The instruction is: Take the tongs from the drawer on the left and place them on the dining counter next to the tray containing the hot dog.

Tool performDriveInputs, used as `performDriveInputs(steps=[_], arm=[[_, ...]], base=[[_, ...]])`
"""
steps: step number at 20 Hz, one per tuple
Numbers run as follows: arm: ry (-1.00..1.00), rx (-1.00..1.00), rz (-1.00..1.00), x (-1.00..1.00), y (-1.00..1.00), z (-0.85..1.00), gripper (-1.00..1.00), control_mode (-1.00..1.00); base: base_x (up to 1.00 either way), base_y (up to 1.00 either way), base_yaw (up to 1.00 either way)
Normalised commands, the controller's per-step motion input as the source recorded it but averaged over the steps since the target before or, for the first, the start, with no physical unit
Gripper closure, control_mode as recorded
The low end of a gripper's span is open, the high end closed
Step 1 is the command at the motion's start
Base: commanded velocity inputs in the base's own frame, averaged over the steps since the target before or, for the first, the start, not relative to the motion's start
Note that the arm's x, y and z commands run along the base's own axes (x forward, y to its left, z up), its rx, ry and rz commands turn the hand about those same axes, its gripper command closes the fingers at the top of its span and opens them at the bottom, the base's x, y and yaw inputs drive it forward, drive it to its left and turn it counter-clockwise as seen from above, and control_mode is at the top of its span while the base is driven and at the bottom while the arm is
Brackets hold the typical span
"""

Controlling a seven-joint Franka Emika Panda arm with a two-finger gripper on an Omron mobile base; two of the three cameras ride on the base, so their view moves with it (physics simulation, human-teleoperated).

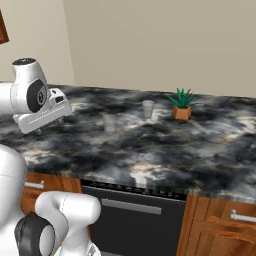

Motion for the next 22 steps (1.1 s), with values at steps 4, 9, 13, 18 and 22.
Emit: performDriveInputs(steps=[4, 9, 13, 18, 22], arm=[[-0.04, -0.37, 0.57, 0.00, 0.59, 0.00, -1.00, -1.00], [-0.26, -0.21, 0.48, 0.01, 0.45, -0.09, -1.00, -1.00], [-0.37, -0.11, 0.48, 0.03, 0.49, -0.35, -1.00, -1.00], [-0.37, -0.01, 0.45, 0.00, 0.44, -0.71, -1.00, -1.00], [-0.28, 0.00, 0.26, -0.09, 0.18, -0.49, -1.00, -1.00]], base=[[0.00, 0.00, 0.00], [0.00, 0.00, 0.00], [0.00, 0.00, 0.00], [0.00, 0.00, 0.00], [0.00, 0.00, 0.00]])
